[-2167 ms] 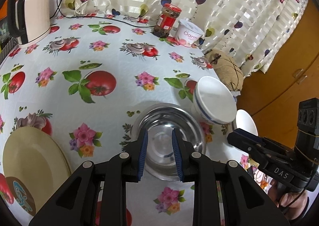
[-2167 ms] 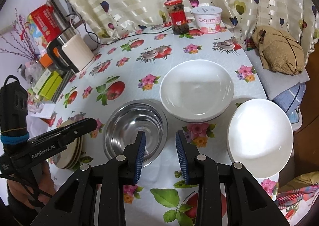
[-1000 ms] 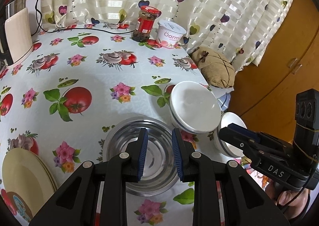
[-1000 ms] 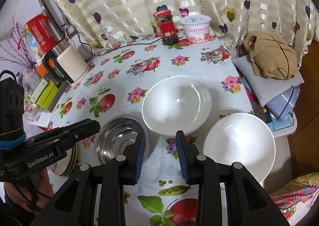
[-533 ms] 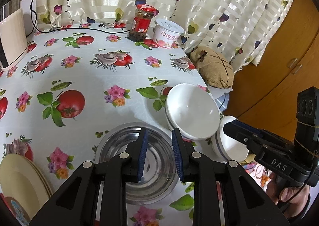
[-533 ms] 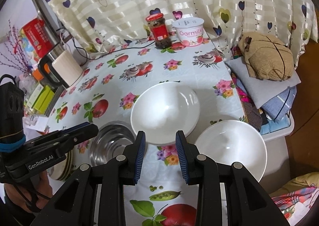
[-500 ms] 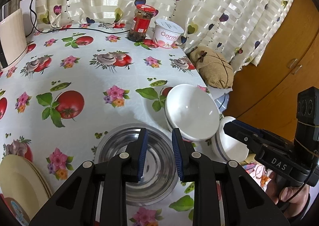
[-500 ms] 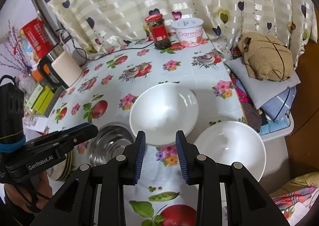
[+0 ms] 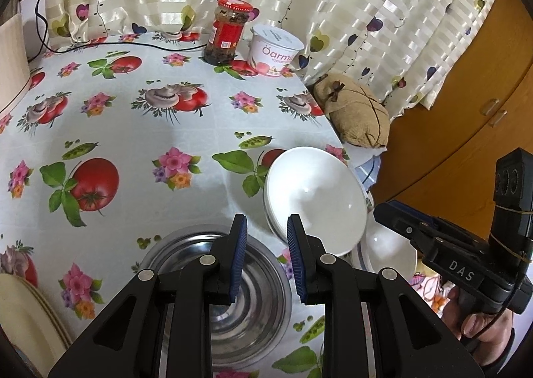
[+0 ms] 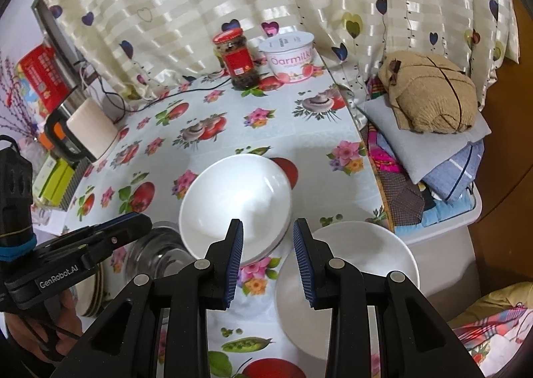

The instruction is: Organize plates and bowls

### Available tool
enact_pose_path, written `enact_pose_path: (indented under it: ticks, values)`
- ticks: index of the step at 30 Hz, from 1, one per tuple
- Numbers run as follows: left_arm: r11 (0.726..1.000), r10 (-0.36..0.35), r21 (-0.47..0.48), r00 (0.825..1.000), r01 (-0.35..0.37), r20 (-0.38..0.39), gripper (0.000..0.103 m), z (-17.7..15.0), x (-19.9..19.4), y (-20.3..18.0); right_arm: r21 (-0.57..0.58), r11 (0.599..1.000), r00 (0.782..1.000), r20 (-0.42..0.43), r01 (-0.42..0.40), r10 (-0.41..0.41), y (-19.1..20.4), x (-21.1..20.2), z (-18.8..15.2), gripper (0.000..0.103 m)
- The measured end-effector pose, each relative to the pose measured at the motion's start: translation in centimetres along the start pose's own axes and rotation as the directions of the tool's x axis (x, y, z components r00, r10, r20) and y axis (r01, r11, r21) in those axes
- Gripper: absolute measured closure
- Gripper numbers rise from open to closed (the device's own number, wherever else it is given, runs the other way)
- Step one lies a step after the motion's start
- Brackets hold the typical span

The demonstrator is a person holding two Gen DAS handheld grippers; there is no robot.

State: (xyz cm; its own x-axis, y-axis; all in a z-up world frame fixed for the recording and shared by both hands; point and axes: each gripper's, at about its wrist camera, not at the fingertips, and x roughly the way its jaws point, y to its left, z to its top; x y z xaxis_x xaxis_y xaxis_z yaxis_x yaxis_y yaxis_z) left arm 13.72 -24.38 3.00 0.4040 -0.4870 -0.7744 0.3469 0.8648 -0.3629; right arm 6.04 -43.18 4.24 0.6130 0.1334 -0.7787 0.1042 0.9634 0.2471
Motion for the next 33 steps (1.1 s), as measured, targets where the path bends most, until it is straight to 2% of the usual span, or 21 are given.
enact_pose_path:
  ticks: [14, 33]
  values:
    - [1.0, -0.001, -0.029, 1.0, 0.0, -0.025, 0.077, 0.8, 2.6, 0.6, 0.007, 1.0, 1.0, -0.03, 0.008, -0.008, -1.1, 2.8, 1.1, 0.073]
    - [1.0, -0.008, -0.023, 0.999, 0.007, -0.05, 0.077, 0.8, 4.2, 0.3, 0.0, 1.0, 0.998, -0.065, 0.015, -0.015, -1.2, 4.8, 1.2, 0.086]
